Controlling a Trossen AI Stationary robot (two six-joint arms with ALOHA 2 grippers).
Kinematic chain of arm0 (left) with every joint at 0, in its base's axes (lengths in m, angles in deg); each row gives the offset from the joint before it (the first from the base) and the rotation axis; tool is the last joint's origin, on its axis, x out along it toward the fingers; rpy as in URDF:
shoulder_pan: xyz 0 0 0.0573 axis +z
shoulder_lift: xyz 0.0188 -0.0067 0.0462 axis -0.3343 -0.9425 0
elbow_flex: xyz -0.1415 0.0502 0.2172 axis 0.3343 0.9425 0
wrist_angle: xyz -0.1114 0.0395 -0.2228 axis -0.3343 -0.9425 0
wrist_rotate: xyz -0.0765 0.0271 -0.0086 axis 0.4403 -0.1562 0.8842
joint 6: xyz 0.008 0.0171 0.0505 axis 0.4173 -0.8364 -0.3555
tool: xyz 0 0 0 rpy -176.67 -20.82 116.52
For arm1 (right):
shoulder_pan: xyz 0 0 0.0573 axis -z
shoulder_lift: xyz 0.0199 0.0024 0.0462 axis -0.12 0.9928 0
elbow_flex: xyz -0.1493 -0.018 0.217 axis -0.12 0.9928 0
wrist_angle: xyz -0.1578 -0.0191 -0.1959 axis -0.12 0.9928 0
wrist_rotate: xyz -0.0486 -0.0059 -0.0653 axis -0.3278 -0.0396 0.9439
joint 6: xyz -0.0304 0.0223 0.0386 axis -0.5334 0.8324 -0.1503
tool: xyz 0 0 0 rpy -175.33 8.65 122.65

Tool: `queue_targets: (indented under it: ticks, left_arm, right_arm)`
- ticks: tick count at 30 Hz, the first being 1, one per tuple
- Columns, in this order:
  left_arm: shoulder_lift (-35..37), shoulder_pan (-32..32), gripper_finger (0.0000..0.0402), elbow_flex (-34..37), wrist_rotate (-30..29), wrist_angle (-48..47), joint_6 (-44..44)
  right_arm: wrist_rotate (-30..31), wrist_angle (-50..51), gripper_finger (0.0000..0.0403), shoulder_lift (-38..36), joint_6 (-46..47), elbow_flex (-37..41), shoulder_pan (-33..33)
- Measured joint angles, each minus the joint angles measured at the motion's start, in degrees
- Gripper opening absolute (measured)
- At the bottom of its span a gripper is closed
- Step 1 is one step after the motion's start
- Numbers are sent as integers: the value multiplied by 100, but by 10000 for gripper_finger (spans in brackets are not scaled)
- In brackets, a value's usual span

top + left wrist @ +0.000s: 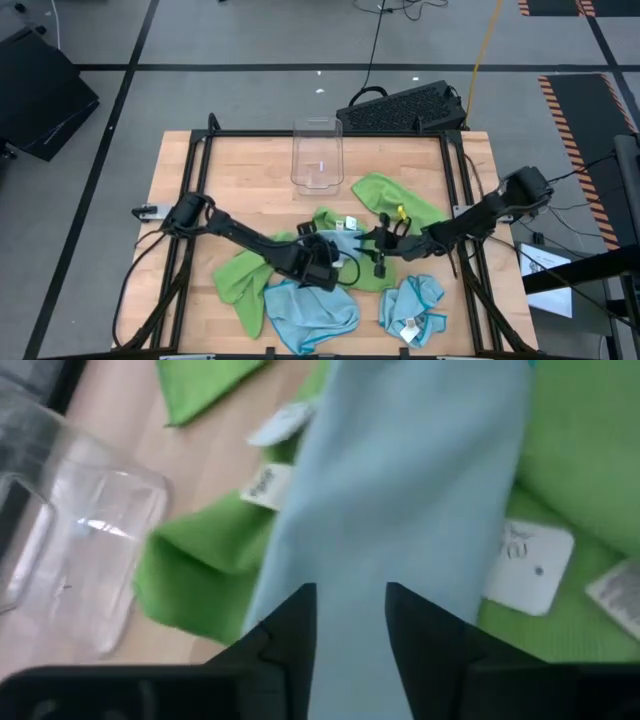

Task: Fold microfiber towels
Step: Put the top left blue towel into the transparent bin

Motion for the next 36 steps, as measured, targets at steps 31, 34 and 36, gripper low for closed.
queue_targets:
  ticks: [31,34,36]
  left_arm:
    - [567,-464,91,377,221,600,-19]
    - [411,-619,128,377,221,655,-140]
    - [299,-683,153,379,153,645,-195]
  right_arm:
    - [-248,-370,23,106,23,-27,111]
    - [-205,-12,29,-1,146,-23,-95]
    - [-207,120,34,-1,262,-23,-214]
